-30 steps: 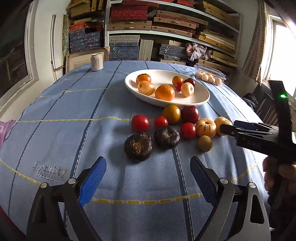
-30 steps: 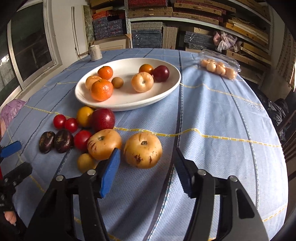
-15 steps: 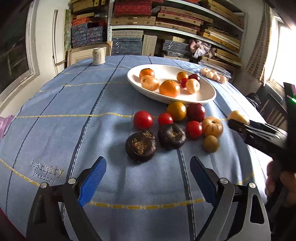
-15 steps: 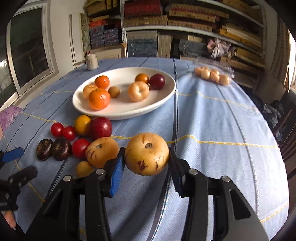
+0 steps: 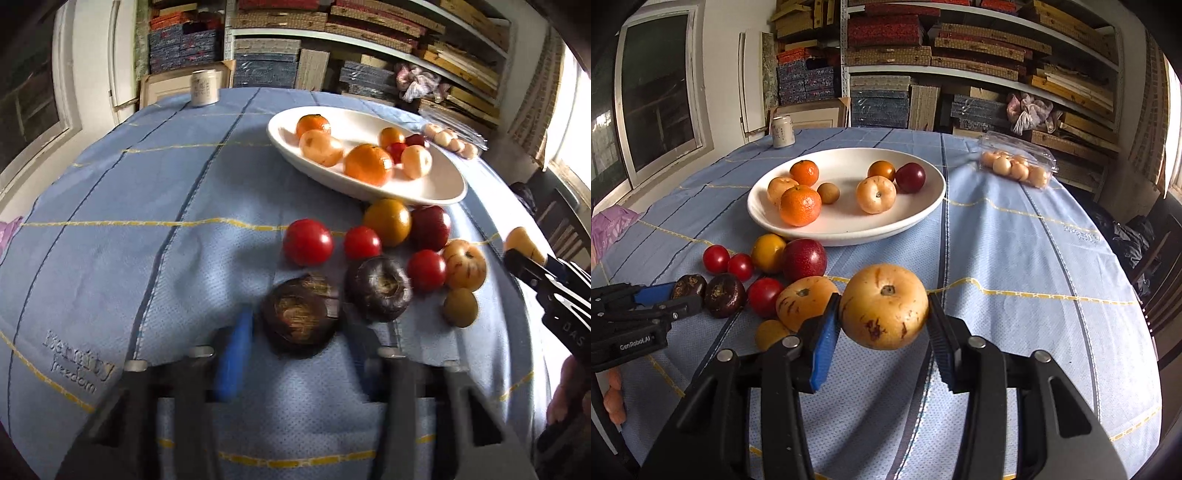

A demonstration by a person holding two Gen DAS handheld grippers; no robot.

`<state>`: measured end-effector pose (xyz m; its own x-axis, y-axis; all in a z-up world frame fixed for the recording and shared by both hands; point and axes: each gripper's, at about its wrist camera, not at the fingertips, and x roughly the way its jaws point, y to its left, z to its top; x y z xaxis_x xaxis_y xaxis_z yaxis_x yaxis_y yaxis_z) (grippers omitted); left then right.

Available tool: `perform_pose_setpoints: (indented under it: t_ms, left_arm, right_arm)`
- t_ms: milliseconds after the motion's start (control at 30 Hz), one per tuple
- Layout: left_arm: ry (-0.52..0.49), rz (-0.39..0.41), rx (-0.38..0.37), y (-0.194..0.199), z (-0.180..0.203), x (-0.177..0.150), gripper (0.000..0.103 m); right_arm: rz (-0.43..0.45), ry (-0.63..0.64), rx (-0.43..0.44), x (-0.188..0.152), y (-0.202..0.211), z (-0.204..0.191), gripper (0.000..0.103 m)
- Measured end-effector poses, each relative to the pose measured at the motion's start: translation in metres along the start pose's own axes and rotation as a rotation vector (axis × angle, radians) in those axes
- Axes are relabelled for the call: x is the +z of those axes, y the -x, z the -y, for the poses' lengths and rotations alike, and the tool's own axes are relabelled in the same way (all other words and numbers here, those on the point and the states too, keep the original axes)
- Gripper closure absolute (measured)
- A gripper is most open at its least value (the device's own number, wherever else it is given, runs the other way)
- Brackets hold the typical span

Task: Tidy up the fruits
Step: 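Move the right tool back to the fruits and grasp a spotted yellow pear, then grasp a dark brown round fruit with the left tool while the right tool holds the pear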

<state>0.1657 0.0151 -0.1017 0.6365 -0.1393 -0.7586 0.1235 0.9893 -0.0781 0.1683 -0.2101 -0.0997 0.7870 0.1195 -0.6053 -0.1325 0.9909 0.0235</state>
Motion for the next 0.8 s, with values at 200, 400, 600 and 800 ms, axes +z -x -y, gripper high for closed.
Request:
perform_pose_setpoints:
  t_ms: [200,400,600,800]
  left_arm:
    - [0.033,0.019,-0.026,0.004,-0.005,0.0,0.059]
    - [0.038,0.04,-0.029,0.01,-0.005,-0.001,0.059]
    - [0.014,0.065,-0.035,0.02,0.0,-0.004,0.059]
    - [0.005,0.111,-0.063,0.043,0.005,0.004,0.059]
  right_arm:
    - [0.017,0.002,0.002,0.001,0.002,0.001,0.058]
    - [0.024,-0.01,-0.001,0.0,0.005,0.001,0.058]
    - [0.052,-0.009,-0.002,-0.001,0.011,0.001,0.058]
    - [0.05,-0.021,0.023,-0.003,0.017,0.003,0.058]
